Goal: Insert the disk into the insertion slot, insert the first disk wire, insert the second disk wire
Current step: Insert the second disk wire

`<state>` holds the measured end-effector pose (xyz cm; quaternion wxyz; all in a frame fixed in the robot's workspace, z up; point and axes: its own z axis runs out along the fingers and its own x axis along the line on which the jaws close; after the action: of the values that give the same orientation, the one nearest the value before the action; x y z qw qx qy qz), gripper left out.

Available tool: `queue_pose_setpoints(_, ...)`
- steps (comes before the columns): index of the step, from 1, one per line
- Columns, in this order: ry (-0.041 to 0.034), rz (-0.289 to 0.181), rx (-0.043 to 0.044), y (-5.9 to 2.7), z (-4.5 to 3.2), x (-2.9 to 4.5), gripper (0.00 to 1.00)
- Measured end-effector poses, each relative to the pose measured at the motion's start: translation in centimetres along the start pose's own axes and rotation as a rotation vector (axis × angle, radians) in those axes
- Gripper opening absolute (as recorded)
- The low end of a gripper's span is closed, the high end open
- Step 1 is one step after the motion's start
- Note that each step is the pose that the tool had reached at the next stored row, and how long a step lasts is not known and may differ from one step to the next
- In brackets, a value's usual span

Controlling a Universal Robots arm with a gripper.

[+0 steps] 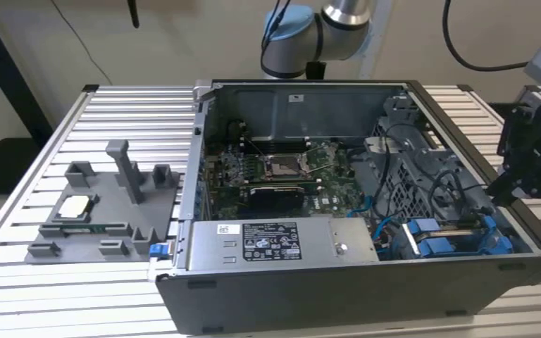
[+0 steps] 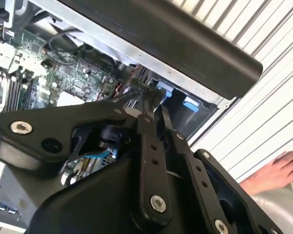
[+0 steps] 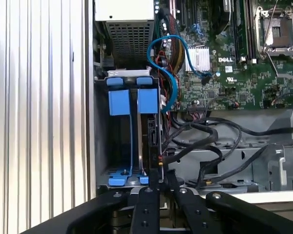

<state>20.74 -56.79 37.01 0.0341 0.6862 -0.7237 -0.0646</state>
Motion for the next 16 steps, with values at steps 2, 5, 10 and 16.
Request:
queue_pose_setpoints(2,-0.0010,0.000,-0.0006,-0.33,-0.04,-0.02,0.16)
queue_pose_setpoints(5,-0.0009,0.000,-0.0048,-0.64,-0.09,-0.04,0.16)
queue_pose_setpoints(10,-0.0006,0.001,-0.0179,-0.65,-0.08,-0.04,0.16)
queue_pose_setpoints(16,-0.0018,0.001,-0.0206,-0.48,-0.13,-0.03,0.16)
